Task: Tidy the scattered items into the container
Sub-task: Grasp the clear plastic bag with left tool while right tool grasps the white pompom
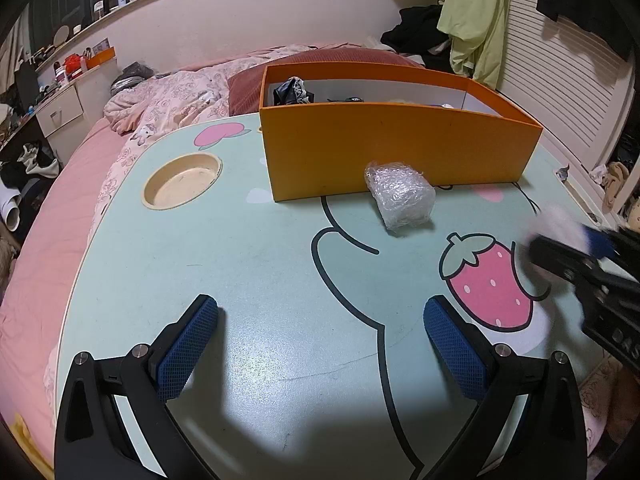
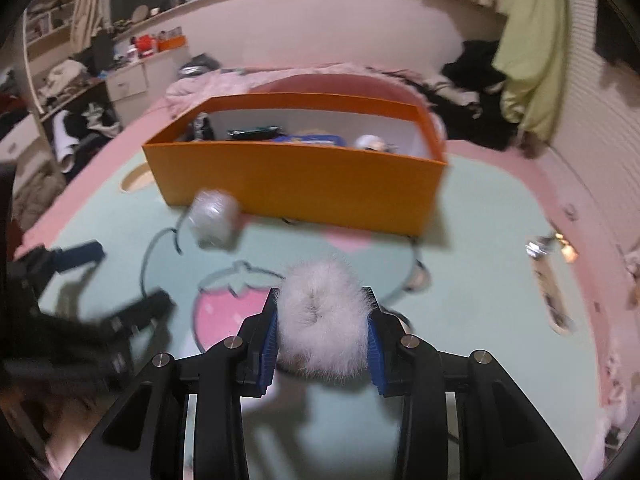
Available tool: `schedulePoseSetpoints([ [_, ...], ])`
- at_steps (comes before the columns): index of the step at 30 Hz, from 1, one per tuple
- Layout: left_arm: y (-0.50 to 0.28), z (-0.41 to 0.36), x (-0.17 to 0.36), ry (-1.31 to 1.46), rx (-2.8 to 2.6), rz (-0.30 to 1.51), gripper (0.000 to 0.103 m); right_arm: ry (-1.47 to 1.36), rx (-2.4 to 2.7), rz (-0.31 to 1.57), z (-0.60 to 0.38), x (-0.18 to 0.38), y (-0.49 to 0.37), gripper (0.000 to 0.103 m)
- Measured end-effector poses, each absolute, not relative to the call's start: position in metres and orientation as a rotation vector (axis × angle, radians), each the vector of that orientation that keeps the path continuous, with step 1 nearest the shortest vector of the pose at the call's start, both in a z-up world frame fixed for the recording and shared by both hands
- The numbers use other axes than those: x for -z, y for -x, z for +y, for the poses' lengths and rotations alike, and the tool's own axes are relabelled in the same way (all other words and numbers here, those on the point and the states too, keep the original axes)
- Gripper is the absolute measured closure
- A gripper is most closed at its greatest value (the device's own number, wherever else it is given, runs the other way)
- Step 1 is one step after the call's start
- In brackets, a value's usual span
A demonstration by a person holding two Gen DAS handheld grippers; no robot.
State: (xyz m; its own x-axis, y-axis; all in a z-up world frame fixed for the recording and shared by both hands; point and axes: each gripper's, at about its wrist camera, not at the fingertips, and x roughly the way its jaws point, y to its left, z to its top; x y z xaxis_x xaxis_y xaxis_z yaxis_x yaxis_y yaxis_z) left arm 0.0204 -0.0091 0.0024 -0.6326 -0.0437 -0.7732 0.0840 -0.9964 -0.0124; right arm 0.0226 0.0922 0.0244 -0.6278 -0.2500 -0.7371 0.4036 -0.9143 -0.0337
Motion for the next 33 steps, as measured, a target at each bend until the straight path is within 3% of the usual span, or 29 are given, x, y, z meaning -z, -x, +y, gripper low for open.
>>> schedulePoseSetpoints([
  [13,-0.019,-0.007,-0.006,-1.332,2.813,0.088,0.000,-1.103,2.565,0.195,0.115,-0.009,-0.033,0.061],
  [19,-0.001,-0.010,-0.015,-1.407,2.844,0.257,0.001,-1.100,2.566,0.195,0.115,-0.007,-0.034,0.061],
  [21,0.008,-0.007,-0.020,-1.395,2.852,0.247,0.006,-1.100,2.566,0.196,0.115,-0.007,-0.034,0.061],
  [23,0.020,0.000,-0.024,-1.389,2.842,0.184,0.021,-1.100,2.565,0.193,0.115,-0.008,-0.035,0.061],
  [24,0.027,0.004,-0.025,-1.402,2.841,0.165,0.023,-1.100,2.565,0.192,0.115,-0.008,-0.034,0.061],
  [30,0.060,0.020,-0.023,-1.416,2.844,0.104,0.025,-1.098,2.564,0.190,0.115,-0.008,-0.035,0.061],
  [31,0.064,0.021,-0.021,-1.416,2.835,0.083,0.033,-1.098,2.564,0.189,0.115,-0.008,-0.035,0.061],
  [32,0.068,0.022,-0.017,-1.431,2.816,0.065,0.056,-1.098,2.564,0.190,0.115,-0.008,-0.035,0.061],
  [33,0.070,0.022,-0.014,-1.442,2.804,0.059,0.062,-1.098,2.564,0.190,0.115,-0.008,-0.035,0.061],
])
